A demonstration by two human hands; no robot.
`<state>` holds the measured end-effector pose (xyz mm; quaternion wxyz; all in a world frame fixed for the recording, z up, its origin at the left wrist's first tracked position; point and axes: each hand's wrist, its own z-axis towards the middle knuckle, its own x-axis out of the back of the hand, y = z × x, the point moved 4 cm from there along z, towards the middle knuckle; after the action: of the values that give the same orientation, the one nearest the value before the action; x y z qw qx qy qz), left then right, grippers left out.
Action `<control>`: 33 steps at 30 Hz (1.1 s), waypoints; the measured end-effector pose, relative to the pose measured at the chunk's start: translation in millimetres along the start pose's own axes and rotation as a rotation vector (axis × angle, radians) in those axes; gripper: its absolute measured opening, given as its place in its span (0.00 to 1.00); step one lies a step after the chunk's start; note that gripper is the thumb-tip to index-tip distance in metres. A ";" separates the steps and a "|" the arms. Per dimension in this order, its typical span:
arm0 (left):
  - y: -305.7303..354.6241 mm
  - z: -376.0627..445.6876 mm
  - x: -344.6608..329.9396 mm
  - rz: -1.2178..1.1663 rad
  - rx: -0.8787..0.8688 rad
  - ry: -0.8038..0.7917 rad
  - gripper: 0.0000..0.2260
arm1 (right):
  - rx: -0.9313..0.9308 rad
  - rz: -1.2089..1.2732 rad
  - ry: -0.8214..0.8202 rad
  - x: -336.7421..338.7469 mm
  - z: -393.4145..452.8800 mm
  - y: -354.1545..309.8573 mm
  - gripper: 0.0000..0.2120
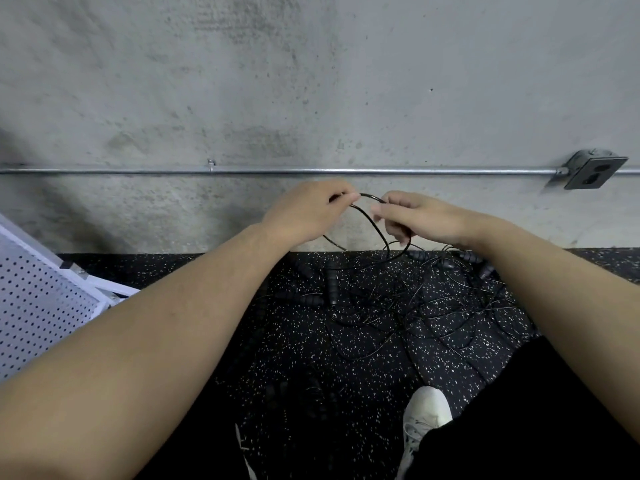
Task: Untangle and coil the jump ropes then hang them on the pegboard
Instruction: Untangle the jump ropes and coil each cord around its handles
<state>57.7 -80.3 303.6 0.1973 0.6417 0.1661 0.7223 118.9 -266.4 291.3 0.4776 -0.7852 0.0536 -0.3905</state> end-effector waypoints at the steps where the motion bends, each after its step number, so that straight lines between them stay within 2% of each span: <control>1: -5.4 1.3 2.7 -0.046 0.021 0.030 0.13 | -0.022 0.006 -0.006 2.0 -1.2 4.0 0.26; 4: -21.5 4.5 13.8 -0.135 0.089 0.130 0.12 | -0.108 0.043 0.003 12.8 -2.5 23.5 0.34; 6: -29.7 3.5 22.1 -0.128 0.149 0.160 0.13 | -0.160 0.057 0.071 22.7 -4.2 35.5 0.31; 10: -40.7 -1.2 23.0 -0.071 0.276 0.039 0.12 | -0.120 0.107 0.303 46.1 -9.9 41.6 0.20; 14: -33.5 -3.7 11.0 -0.070 0.271 -0.063 0.14 | -0.083 0.108 0.457 53.0 -10.6 28.8 0.21; 17: -19.9 -3.8 6.9 -0.078 0.213 -0.064 0.16 | -0.059 0.025 0.432 45.2 -8.8 17.6 0.21; 21: 11.9 -5.6 -4.6 -0.048 0.060 -0.090 0.14 | 0.003 -0.067 0.365 28.2 -4.2 -0.4 0.18; 24: 28.0 -4.9 -15.0 -0.018 0.000 -0.070 0.17 | 0.039 -0.105 0.355 18.2 -0.7 -11.5 0.16; 27: 33.5 -0.9 -13.1 -0.053 -0.006 0.032 0.14 | 0.075 -0.039 0.389 15.6 -2.6 -19.9 0.16; 29: 34.4 0.4 -12.3 -0.121 0.016 0.062 0.16 | 0.088 -0.007 0.395 15.3 -3.0 -21.6 0.17; 33: 30.5 1.1 -15.3 -0.138 0.028 0.034 0.16 | 0.090 0.020 0.240 6.7 -3.3 -15.6 0.18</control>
<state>58.2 -114.3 305.6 0.2349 0.6191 0.2235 0.7152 116.9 -263.4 308.2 0.5064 -0.7101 0.1008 -0.4787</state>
